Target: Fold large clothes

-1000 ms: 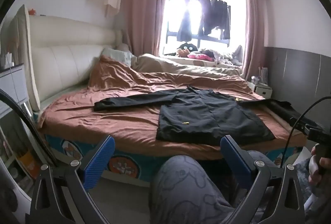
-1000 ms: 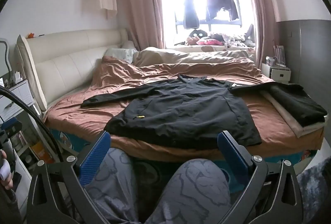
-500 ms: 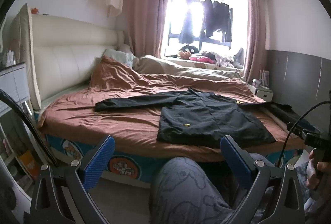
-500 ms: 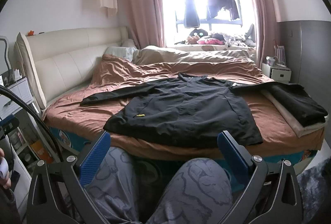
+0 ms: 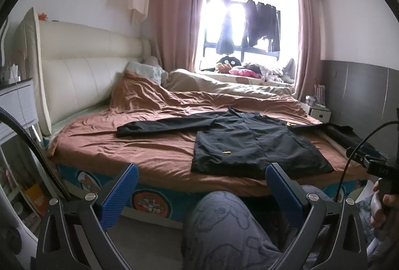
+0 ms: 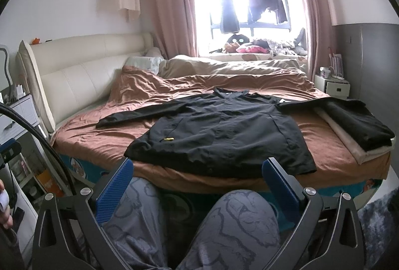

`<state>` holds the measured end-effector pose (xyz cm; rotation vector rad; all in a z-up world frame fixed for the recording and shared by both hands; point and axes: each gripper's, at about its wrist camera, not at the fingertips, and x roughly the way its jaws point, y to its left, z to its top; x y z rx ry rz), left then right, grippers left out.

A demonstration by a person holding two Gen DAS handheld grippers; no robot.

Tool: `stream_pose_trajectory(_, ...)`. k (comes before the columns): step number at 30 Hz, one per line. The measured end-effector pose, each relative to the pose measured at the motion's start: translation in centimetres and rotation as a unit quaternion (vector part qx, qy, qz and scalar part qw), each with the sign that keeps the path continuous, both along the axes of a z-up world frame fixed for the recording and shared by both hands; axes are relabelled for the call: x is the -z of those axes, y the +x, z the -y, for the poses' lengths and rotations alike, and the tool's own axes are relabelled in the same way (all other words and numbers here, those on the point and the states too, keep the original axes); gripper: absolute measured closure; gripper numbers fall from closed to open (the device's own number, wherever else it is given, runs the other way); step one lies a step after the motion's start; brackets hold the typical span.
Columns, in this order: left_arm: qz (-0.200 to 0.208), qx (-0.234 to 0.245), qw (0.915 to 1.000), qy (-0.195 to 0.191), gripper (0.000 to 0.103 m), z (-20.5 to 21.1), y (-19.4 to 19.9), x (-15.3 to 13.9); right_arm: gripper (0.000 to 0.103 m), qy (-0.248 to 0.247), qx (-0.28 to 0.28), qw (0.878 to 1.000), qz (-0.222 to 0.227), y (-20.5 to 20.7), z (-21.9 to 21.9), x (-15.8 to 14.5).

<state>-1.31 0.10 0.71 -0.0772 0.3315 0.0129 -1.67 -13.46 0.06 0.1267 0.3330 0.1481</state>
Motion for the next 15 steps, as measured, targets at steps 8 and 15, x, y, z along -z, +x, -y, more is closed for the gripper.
stream_pose_trajectory(8,0.000,0.002,1.0000,0.000,0.001,-0.02,-0.16,0.08,0.000,-0.002,-0.001,1.000,0.000,0.02,-0.08,-0.06)
stream_pose_trajectory(15,0.000,0.007,1.0000,0.000,0.001,0.20,-0.44,0.08,0.000,-0.002,-0.002,1.000,-0.001,0.01,-0.04,-0.05)
